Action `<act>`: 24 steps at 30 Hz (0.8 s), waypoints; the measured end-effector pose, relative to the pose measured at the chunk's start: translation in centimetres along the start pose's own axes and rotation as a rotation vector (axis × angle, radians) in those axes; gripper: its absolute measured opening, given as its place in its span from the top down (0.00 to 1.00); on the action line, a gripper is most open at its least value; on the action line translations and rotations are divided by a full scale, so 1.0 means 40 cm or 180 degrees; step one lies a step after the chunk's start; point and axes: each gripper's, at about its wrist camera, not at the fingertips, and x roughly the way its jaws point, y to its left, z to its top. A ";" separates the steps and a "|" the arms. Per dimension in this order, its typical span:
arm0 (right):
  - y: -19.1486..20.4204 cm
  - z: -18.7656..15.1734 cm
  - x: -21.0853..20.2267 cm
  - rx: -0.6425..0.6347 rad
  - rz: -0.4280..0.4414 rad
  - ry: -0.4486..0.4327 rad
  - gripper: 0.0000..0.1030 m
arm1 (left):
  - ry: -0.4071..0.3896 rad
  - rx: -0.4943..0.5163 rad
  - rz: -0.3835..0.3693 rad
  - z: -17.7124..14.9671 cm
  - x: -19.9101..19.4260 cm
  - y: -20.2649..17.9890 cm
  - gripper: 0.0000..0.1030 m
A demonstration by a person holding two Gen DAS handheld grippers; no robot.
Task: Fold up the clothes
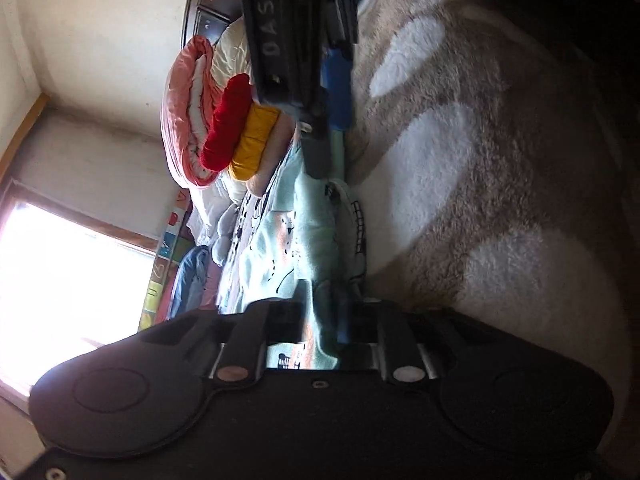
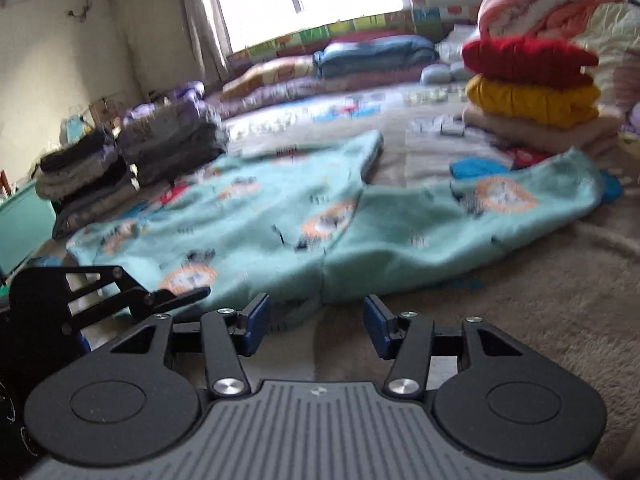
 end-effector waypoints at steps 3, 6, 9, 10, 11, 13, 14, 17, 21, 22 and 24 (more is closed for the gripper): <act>0.032 0.022 0.002 -0.0289 -0.0009 -0.0268 0.53 | 0.0013 -0.0360 -0.0163 0.000 -0.016 0.042 0.57; 0.046 0.026 0.042 -0.0483 0.0094 -0.0398 0.61 | 0.0000 -0.0739 -0.0337 -0.003 -0.020 0.066 0.56; 0.038 -0.020 0.126 -0.0617 -0.0215 0.0236 0.63 | 0.0061 -0.0793 -0.0393 -0.004 -0.005 0.056 0.57; 0.027 -0.023 0.116 -0.0484 -0.0193 0.0180 0.63 | 0.0065 -0.0802 -0.0400 -0.002 0.000 0.057 0.58; 0.029 -0.014 0.108 -0.0470 -0.0188 0.0182 0.63 | 0.0069 -0.0812 -0.0407 0.000 0.004 0.059 0.58; 0.042 -0.010 0.077 -0.0580 -0.0154 -0.0010 0.63 | -0.0007 -0.0938 -0.0388 0.009 0.005 0.075 0.58; 0.046 -0.010 0.060 -0.0618 -0.0126 -0.0131 0.63 | -0.0064 -0.1037 -0.0384 0.012 0.005 0.083 0.58; 0.059 -0.010 0.063 -0.0768 -0.0155 -0.0148 0.63 | 0.0002 -0.1327 -0.0606 0.009 0.022 0.091 0.61; 0.036 -0.025 0.106 -0.0675 -0.0258 0.0255 0.59 | 0.0126 -0.1399 -0.0747 -0.008 0.033 0.074 0.67; 0.031 -0.023 0.100 -0.0624 -0.0249 0.0240 0.58 | 0.0097 -0.1422 -0.0722 -0.006 0.027 0.078 0.67; 0.039 -0.030 0.094 -0.0668 -0.0266 0.0244 0.58 | 0.0038 -0.1467 -0.0670 -0.003 0.013 0.087 0.67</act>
